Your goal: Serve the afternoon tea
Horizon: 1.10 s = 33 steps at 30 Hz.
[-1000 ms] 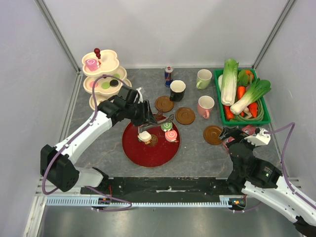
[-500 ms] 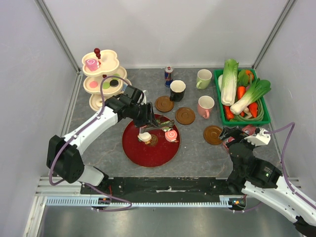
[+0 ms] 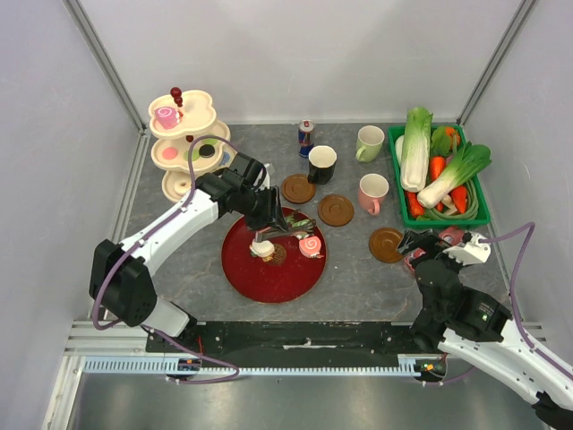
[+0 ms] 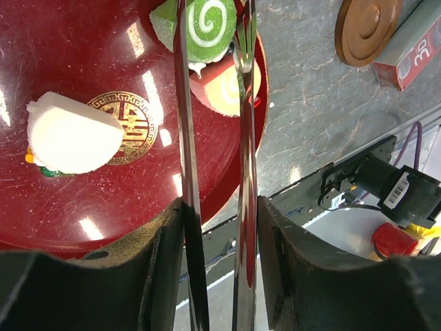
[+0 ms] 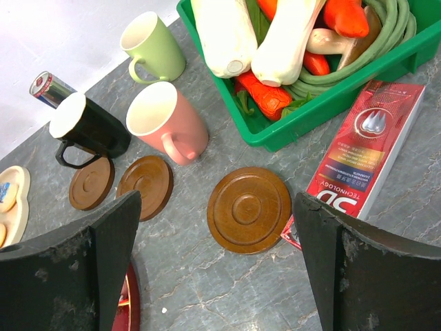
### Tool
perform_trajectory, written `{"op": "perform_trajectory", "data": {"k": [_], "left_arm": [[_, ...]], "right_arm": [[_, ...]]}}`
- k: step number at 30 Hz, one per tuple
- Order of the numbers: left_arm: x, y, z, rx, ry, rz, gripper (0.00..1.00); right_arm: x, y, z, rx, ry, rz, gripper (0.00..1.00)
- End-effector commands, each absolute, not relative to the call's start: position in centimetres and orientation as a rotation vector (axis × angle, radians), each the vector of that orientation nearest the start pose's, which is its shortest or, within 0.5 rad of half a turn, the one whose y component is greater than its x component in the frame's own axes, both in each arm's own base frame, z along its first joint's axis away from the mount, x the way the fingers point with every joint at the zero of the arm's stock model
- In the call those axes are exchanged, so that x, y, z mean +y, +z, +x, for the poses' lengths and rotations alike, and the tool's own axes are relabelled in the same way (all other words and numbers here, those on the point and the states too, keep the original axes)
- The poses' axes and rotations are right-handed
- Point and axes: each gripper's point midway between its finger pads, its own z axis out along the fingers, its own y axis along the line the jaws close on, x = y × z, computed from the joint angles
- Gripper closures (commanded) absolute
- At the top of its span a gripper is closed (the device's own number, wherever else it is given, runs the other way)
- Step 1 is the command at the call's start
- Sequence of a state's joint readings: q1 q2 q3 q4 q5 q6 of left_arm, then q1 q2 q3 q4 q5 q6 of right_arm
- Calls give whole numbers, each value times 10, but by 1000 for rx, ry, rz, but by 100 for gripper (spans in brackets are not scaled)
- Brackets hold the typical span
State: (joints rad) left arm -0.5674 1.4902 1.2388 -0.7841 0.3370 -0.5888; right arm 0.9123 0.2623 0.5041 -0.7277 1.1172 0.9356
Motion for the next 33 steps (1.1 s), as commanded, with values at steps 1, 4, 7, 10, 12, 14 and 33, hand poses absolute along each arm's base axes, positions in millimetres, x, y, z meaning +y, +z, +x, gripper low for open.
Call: {"op": "perform_trajectory", "data": {"k": [1,4,7,10,12,14,33], "left_arm": [[-252,171,249,2713,-803,143,51],[-251,175,249,2709,-807,129,53],[-252,182,250,2688,-819,120,54],[-251,195,252,2646,-827,110,55],[-249,204,253,2617,-827,106,55],[-248,213,254,2590,-832,99,55],[-239,196,247,2589,-848,58,46]], "right_arm": [[15,196,198,1617,172,690,2],[15,195,198,1618,172,690,2],[15,196,197,1615,177,694,2],[15,197,197,1612,180,695,2],[15,196,197,1613,181,694,2],[15,196,197,1613,178,694,2],[15,197,197,1612,186,696,2]]}}
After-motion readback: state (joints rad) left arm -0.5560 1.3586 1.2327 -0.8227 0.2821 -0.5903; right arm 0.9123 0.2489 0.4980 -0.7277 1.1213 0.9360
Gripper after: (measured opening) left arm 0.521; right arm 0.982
